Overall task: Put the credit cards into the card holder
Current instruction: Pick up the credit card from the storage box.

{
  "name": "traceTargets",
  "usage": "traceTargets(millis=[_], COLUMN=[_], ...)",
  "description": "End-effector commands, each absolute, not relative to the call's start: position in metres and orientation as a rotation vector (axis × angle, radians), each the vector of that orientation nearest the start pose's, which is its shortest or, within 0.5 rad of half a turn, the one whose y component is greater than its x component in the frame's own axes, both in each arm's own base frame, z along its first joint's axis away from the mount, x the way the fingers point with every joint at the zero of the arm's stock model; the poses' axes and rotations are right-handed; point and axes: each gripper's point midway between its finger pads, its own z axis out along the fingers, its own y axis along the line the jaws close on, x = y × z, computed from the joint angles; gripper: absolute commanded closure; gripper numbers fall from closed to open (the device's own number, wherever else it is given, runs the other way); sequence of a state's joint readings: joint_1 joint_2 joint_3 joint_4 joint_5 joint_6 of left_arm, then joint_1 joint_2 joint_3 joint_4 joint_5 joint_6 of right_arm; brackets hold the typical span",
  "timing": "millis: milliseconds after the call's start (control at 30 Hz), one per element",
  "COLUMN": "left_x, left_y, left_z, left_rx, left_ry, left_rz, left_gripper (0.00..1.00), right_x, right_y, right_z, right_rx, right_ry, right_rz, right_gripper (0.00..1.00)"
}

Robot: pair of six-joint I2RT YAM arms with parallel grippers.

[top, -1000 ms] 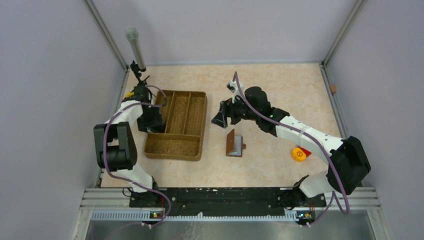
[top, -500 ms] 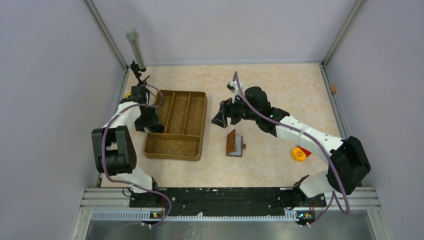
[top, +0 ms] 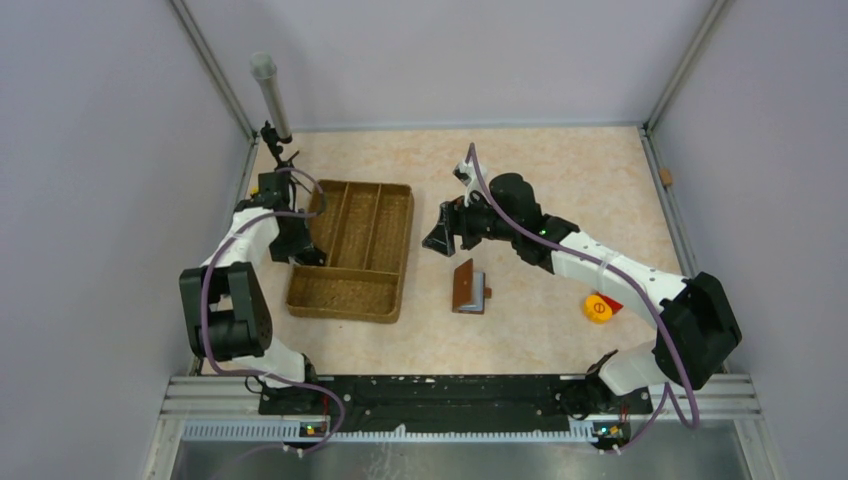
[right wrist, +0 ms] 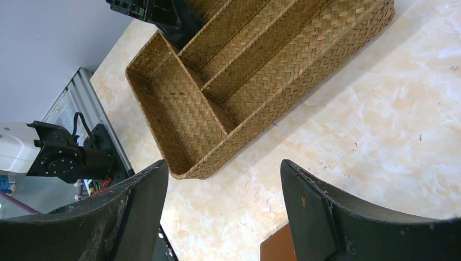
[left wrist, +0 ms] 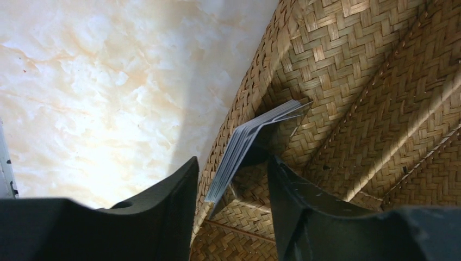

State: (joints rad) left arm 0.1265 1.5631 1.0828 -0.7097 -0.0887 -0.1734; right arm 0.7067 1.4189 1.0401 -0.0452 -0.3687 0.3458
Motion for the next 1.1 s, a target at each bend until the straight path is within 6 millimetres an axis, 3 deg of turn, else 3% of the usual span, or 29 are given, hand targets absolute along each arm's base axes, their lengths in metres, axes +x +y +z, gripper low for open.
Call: traceTargets(millis=[0,267,367,700,967,1067], left_x=[0.318,0.317,0.316,0.315,0.316,0.315], left_y=[0.059,0.061,0.063,0.066,0.055,0.049], left_z=[0.087,0.092,0.094,0.105,0.12,0.126], left_rx=[-0.466,-0.469,-0.471,-0.472,-0.422,-0.401], left_ry=[2.639,2.614,2.604,2.549,2.472,2.446], left_rz=[0.157,0.174,0.183,0.202,0.113,0.074], left_gripper=[0.52,0.52,0.6,0.68,0.78,0.87], right_x=[0.279,0.277,0.277,0.276,0.276,0.276], right_y=[0.338,0.339,0.34,0.34,0.341,0.341], right_z=[0.215,0.216,0.216,0.215,0.212,0.212], right_rx=[-0.617,-0.622,-0.622,-0.624,-0.625,-0.626], right_ry=[2.0,1.999,1.999,2.003,2.012,2.013], right_rz=[1.05,1.063,1.067,1.072,1.075,1.077], right_gripper=[0.26,0.26,0.26,0.26,0.26,0.26])
